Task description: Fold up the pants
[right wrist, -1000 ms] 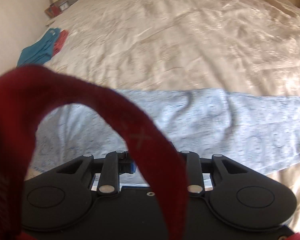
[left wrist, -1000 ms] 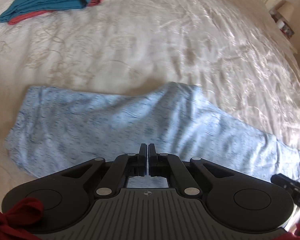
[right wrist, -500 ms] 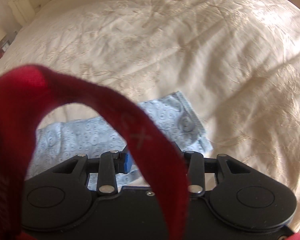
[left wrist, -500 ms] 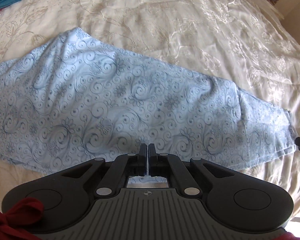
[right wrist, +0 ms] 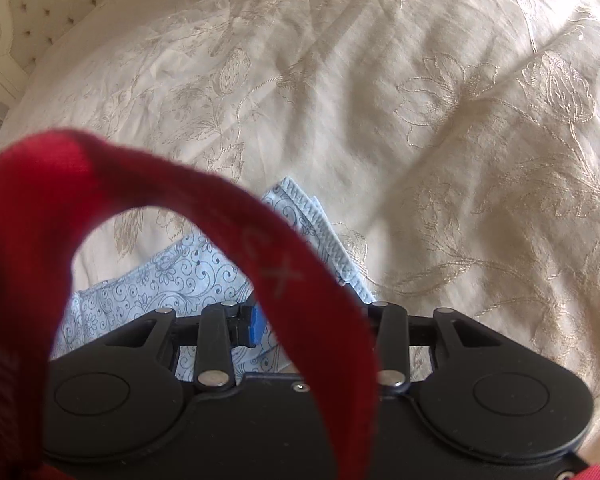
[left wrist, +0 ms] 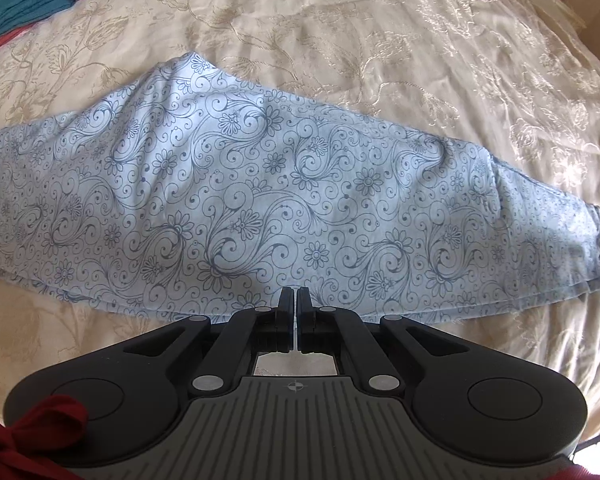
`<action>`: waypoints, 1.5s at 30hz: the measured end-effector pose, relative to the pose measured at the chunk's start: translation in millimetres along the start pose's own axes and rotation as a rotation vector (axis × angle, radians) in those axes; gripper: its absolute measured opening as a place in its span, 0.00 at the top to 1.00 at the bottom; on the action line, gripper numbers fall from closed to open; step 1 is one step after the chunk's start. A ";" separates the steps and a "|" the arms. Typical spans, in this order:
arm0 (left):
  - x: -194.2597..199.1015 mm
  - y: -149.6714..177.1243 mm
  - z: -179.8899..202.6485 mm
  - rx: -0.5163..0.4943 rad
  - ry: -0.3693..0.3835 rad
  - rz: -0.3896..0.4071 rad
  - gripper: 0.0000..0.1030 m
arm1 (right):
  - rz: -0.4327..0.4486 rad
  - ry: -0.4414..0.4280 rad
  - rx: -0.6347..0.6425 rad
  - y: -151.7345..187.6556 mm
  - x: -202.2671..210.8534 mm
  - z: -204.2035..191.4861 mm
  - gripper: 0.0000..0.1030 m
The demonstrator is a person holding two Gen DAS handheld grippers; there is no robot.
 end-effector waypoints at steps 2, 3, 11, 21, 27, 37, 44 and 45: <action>2.5 -1.6 2.6 -0.002 -0.001 0.007 0.98 | 0.017 -0.007 0.010 -2.5 3.1 -0.8 0.72; 4.0 -2.1 4.1 -0.005 0.000 0.011 0.98 | 0.023 -0.025 0.024 -4.1 5.2 -4.0 0.87; 10.9 -13.0 23.6 -0.023 0.021 0.037 0.98 | 0.065 -0.094 0.027 -19.1 52.8 -10.2 0.93; 10.6 -20.8 56.8 -0.061 0.038 0.039 0.98 | -0.011 -0.110 0.073 -15.1 40.5 16.2 0.35; 9.9 -25.6 73.1 -0.074 0.038 0.029 0.98 | -0.150 -0.199 0.127 -21.4 2.2 21.1 0.35; 7.2 -34.5 91.1 -0.101 0.045 0.015 0.98 | -0.270 -0.366 0.030 -19.1 -39.4 19.8 0.82; -3.2 -50.3 137.6 -0.172 0.106 0.029 0.98 | -0.170 -0.425 0.002 -34.9 0.4 -1.9 0.81; -5.7 -51.8 145.6 -0.181 0.119 0.030 0.98 | -0.153 -0.436 -0.006 -38.8 8.4 -6.1 0.81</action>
Point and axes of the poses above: each gripper's, at about its wrist camera, not at the fingertips, and x roughly against the way its jaws point, z to its right, y to its underside, the point moved 9 cm from there along -x, roughly the way its jaws point, and after that the axes turned 10 degrees about -y, right-handed, at the moved point
